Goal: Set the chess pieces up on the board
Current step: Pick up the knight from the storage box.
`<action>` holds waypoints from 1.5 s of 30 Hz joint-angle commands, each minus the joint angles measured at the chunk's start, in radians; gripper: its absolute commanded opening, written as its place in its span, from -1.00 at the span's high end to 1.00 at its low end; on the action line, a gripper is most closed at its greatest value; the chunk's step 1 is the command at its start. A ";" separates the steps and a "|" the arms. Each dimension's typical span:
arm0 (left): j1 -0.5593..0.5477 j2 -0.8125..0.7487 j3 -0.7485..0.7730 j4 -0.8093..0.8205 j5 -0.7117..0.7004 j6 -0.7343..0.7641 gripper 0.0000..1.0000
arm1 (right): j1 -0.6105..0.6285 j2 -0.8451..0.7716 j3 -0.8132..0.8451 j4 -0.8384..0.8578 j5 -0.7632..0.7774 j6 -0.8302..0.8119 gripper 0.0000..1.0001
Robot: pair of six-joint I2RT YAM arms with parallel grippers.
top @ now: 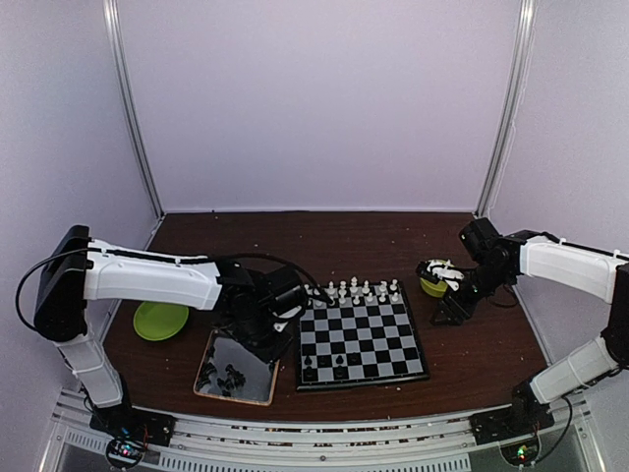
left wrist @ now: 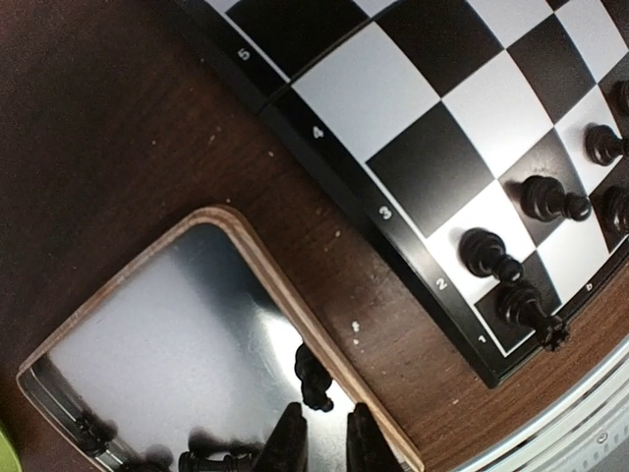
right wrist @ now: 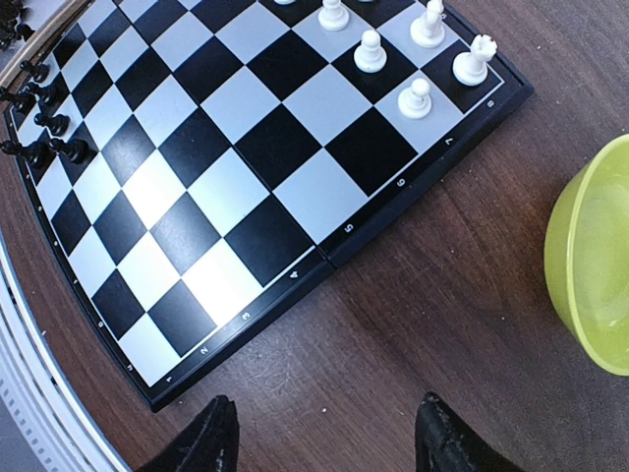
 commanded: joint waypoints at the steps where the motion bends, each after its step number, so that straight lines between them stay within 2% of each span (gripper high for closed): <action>1: 0.003 0.017 -0.009 0.036 0.036 -0.012 0.71 | 0.005 0.002 0.024 -0.011 -0.009 -0.010 -0.23; 17: 0.009 0.073 -0.014 0.008 0.006 -0.003 0.80 | 0.005 0.010 0.026 -0.016 -0.011 -0.010 -0.23; 22: 0.009 0.069 -0.012 -0.001 -0.017 -0.005 0.70 | 0.005 0.012 0.026 -0.016 -0.011 -0.012 -0.24; 26: 0.011 0.066 -0.002 -0.025 -0.039 0.003 0.83 | 0.008 0.013 0.026 -0.017 -0.011 -0.012 -0.24; 29: 0.015 0.050 0.009 -0.079 -0.107 0.015 0.91 | 0.007 0.013 0.027 -0.016 -0.011 -0.012 -0.24; 36: 0.047 -0.002 0.017 -0.167 -0.230 0.046 1.00 | 0.008 0.014 0.028 -0.017 -0.010 -0.012 -0.24; 39: 0.050 -0.028 0.044 -0.128 -0.163 0.072 1.00 | 0.008 0.015 0.028 -0.018 -0.009 -0.012 -0.24; 45: 0.040 -0.103 0.061 0.066 0.036 0.149 1.00 | 0.009 0.015 0.027 -0.018 -0.009 -0.010 -0.24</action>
